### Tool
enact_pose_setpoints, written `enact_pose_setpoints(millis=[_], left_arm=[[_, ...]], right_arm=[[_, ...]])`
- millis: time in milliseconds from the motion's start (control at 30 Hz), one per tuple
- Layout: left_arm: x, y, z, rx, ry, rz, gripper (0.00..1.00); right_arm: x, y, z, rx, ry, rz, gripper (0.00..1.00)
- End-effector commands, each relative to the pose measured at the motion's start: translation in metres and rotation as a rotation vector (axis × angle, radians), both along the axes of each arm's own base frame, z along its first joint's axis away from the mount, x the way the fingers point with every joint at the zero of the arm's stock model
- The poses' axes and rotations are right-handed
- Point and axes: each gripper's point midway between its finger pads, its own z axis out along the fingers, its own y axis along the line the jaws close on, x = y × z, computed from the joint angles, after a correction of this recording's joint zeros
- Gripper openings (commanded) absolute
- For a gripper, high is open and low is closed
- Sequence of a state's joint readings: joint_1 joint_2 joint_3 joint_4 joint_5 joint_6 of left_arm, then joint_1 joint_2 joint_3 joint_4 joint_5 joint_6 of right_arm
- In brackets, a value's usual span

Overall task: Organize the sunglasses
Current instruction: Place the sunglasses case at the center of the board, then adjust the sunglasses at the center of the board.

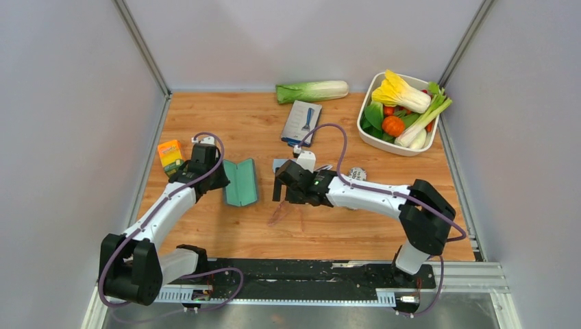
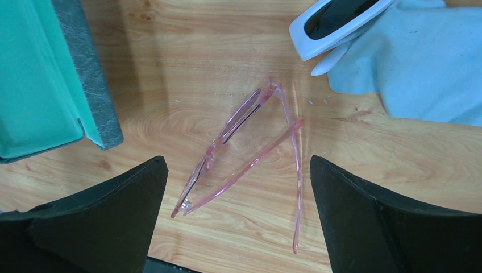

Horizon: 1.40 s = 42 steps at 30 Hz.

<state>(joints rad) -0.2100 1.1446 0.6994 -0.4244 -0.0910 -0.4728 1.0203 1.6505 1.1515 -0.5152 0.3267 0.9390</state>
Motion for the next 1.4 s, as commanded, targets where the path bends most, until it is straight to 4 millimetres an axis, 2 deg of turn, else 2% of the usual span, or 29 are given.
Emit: enact_pose_setpoints(millis=[0, 533, 733, 1033, 1367], left_arm=[[0.013, -0.01, 0.015, -0.037, -0.072, -0.03, 0.18], [0.013, -0.01, 0.012, -0.033, -0.061, -0.029, 0.18], [0.013, -0.01, 0.012, -0.033, -0.063, -0.03, 0.18], [0.013, -0.01, 0.013, -0.035, -0.067, -0.033, 0.18], [0.013, -0.012, 0.014, -0.04, -0.069, -0.039, 0.18]], right_arm=[[0.007, 0.013, 0.009, -0.002, -0.033, -0.006, 1.0], [0.001, 0.011, -0.035, -0.074, 0.009, 0.049, 1.0], [-0.005, 0.011, -0.045, -0.068, 0.031, 0.058, 0.99], [-0.015, 0.018, -0.058, -0.044, 0.073, 0.063, 0.91], [-0.02, 0.023, -0.058, -0.009, 0.093, 0.054, 0.66]])
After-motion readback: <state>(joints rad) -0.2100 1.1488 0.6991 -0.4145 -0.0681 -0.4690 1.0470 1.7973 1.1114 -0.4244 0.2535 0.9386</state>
